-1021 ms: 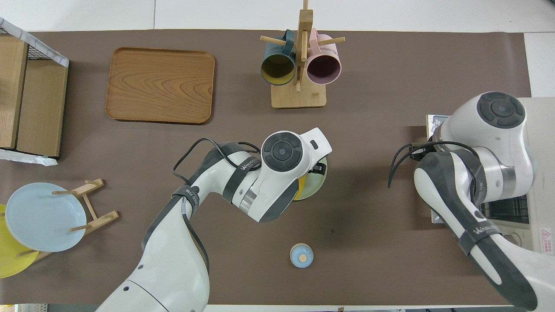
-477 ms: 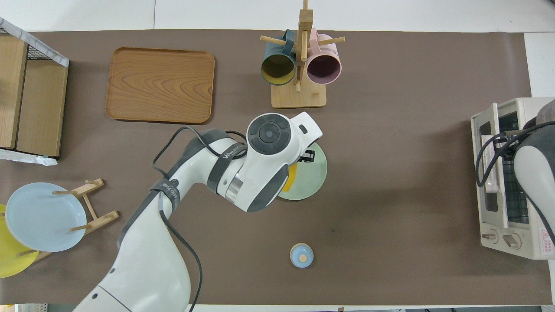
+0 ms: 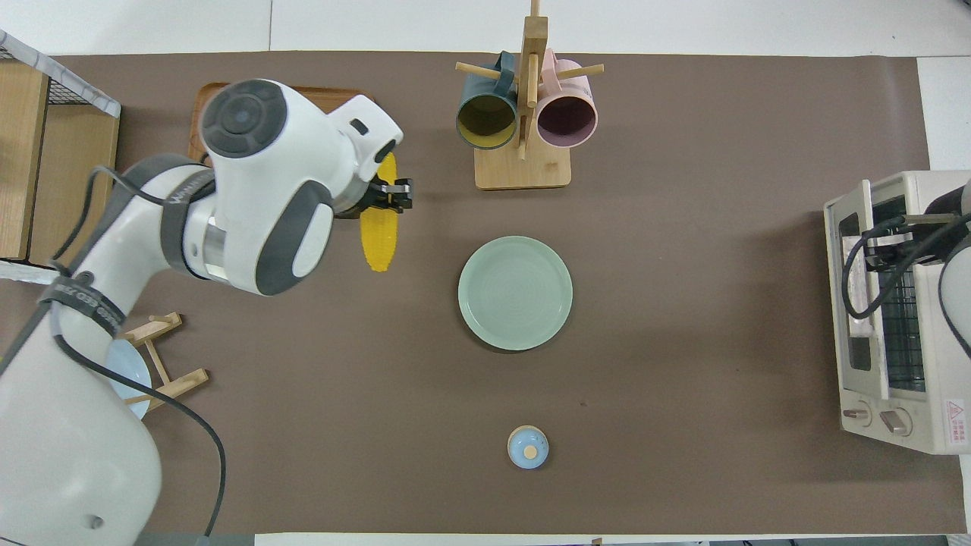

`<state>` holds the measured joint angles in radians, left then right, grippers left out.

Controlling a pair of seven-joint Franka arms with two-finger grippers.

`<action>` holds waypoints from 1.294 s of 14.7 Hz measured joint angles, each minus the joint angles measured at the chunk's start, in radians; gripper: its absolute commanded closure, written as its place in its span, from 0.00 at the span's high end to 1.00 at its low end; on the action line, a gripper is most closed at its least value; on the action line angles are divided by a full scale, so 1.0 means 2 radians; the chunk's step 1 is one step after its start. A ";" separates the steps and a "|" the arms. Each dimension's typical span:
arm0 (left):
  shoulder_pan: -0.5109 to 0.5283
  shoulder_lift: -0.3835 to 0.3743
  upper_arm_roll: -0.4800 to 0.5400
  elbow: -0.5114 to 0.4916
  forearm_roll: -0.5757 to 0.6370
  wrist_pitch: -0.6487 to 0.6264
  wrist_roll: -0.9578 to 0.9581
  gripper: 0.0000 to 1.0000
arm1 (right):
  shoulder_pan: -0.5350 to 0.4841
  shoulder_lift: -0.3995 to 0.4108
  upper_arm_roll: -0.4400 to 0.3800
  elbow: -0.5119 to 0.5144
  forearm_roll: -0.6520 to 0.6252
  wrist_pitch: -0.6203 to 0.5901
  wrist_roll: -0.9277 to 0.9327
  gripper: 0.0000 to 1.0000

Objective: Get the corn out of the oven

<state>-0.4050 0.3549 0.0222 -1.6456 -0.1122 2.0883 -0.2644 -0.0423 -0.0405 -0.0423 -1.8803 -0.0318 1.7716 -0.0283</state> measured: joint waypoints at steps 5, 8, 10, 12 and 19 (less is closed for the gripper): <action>0.086 0.070 -0.002 0.063 0.000 0.001 0.062 0.00 | 0.007 -0.007 0.003 -0.087 0.006 0.086 0.024 0.01; 0.107 0.140 -0.003 0.123 0.000 0.026 0.076 0.00 | 0.005 -0.007 0.001 -0.093 0.000 0.088 0.024 0.01; 0.119 0.164 -0.004 0.136 0.000 0.047 0.085 0.00 | 0.004 -0.007 -0.001 -0.093 -0.028 0.086 0.024 0.02; 0.122 0.172 -0.004 0.135 0.001 0.064 0.090 0.06 | -0.001 -0.007 -0.002 -0.093 -0.053 0.080 0.019 0.03; 0.122 0.162 -0.006 0.153 0.003 0.004 0.142 1.00 | -0.022 -0.016 -0.001 -0.053 -0.057 0.023 -0.009 0.18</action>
<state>-0.1619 0.6787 0.0107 -1.3392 -0.1072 2.0956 0.0204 -0.0861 -0.0721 -0.0449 -1.9857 -0.1458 1.8168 -0.0461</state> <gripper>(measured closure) 0.000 0.863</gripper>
